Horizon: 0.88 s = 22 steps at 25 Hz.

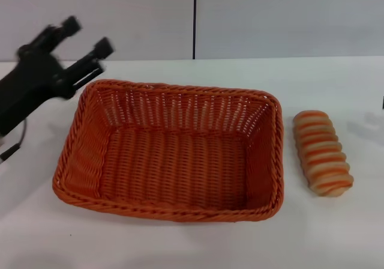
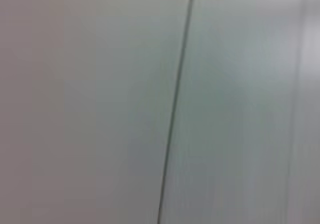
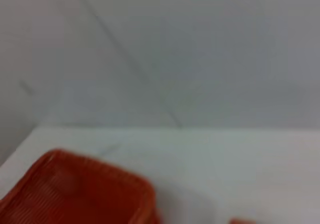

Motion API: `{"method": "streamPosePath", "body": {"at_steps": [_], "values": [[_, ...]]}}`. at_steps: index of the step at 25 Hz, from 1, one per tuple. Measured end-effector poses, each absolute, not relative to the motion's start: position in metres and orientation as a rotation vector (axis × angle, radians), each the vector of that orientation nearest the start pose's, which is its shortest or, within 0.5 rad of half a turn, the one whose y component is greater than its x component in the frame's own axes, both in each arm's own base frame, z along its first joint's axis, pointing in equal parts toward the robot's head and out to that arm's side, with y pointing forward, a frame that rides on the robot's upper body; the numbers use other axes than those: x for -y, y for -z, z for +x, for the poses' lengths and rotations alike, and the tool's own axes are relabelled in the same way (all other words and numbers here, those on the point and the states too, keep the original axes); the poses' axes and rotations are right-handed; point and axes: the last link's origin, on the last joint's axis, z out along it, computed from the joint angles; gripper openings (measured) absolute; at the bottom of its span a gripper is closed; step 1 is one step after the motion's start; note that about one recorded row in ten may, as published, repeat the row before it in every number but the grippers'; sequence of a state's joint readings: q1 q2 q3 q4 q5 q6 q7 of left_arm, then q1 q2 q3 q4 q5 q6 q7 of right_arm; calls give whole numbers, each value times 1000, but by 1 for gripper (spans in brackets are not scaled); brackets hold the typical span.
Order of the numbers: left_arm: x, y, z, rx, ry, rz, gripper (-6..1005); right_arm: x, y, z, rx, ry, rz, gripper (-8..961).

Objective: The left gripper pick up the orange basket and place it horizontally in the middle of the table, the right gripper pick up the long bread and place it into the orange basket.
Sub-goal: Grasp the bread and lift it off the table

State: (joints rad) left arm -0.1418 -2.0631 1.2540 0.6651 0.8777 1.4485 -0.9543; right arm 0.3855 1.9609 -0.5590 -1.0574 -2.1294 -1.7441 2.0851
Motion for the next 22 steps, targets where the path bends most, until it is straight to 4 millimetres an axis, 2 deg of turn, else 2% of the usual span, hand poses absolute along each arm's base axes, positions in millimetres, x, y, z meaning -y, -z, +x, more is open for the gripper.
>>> {"method": "streamPosePath", "body": {"at_steps": [4, 5, 6, 9, 10, 11, 14, 15, 22], "values": [[-273, -29, -283, 401, 1218, -2060, 827, -310, -123, 296, -1398, -446, -2445, 635], [-265, -30, -292, 403, 1229, -2020, 827, -314, -122, 292, -1461, -376, -2460, 635], [-265, -30, -292, 403, 1229, -2020, 827, -314, -122, 292, -1461, -376, -2460, 634], [-256, -25, -304, 416, 1177, -1998, 827, -320, -116, 287, -1534, -229, -2495, 634], [-254, -22, -308, 429, 1163, -1988, 827, -323, -108, 283, -1577, -131, -2516, 634], [-254, -22, -308, 429, 1163, -1988, 827, -323, -108, 283, -1577, -131, -2516, 634], [-251, -19, -312, 439, 1145, -1980, 827, -325, -93, 276, -1604, 10, -2551, 633], [-250, -17, -314, 446, 1135, -1975, 827, -324, -82, 274, -1601, 115, -2567, 633], [-249, -16, -316, 460, 1131, -1966, 827, -325, -60, 268, -1585, 249, -2588, 632]]}}
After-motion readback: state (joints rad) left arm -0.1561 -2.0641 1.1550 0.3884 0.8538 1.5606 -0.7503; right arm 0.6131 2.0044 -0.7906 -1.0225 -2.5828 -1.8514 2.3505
